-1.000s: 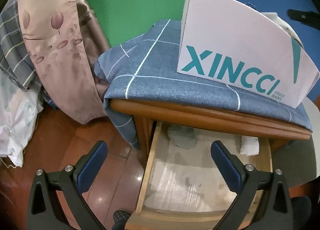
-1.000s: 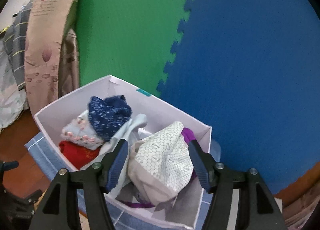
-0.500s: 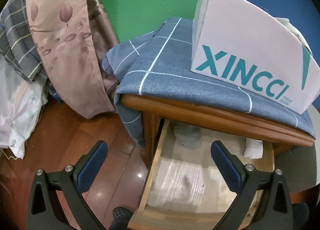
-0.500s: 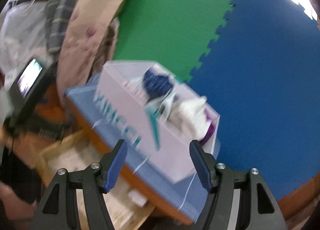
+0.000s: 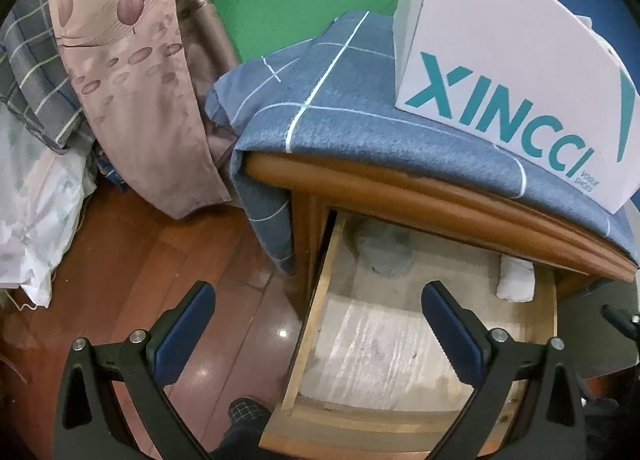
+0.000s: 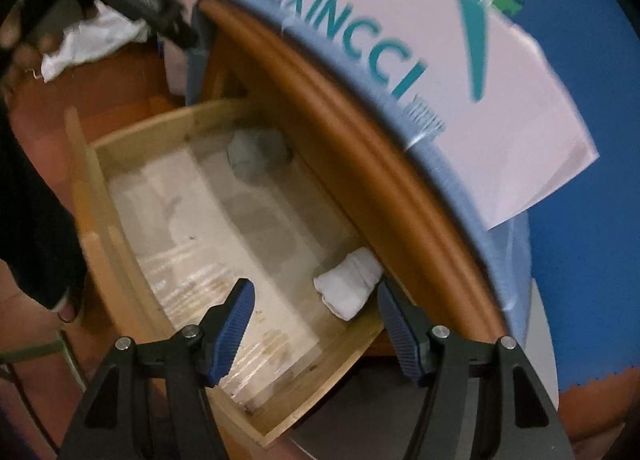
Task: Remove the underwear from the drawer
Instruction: 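Move the open right tool down into the drawer toward the white sock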
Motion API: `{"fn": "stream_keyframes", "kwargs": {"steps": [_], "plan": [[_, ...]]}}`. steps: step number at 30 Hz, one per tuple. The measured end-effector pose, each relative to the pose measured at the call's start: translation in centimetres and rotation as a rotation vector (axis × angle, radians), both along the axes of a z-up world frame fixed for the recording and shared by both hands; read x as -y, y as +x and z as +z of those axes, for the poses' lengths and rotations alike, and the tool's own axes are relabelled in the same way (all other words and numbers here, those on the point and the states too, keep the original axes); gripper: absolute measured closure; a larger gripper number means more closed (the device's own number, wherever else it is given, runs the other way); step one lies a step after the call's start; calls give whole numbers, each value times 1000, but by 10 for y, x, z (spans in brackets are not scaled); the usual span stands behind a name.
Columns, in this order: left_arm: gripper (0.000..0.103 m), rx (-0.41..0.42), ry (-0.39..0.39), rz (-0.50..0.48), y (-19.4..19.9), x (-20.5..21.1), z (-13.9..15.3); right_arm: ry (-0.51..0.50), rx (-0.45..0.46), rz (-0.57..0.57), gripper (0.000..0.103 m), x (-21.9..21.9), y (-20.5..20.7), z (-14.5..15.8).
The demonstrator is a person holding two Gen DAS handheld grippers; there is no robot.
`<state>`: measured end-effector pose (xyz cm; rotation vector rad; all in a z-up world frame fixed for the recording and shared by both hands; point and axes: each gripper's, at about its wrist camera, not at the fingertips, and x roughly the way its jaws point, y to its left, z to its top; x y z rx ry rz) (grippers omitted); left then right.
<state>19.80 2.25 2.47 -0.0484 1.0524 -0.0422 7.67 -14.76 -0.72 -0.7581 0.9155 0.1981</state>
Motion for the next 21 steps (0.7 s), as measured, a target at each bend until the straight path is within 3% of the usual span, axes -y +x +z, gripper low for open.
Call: {"fn": "stream_keyframes", "kwargs": {"steps": [6, 10, 13, 21], "plan": [[1, -21, 8, 23, 2, -5, -3, -169, -16, 17, 39, 0, 24, -57], [1, -35, 0, 33, 2, -10, -6, -215, -74, 29, 56, 1, 39, -87], [1, -28, 42, 24, 2, -8, -7, -254, -79, 41, 56, 1, 47, -102], [1, -63, 25, 11, 5, -3, -14, -319, -54, 39, 56, 8, 67, -126]]}}
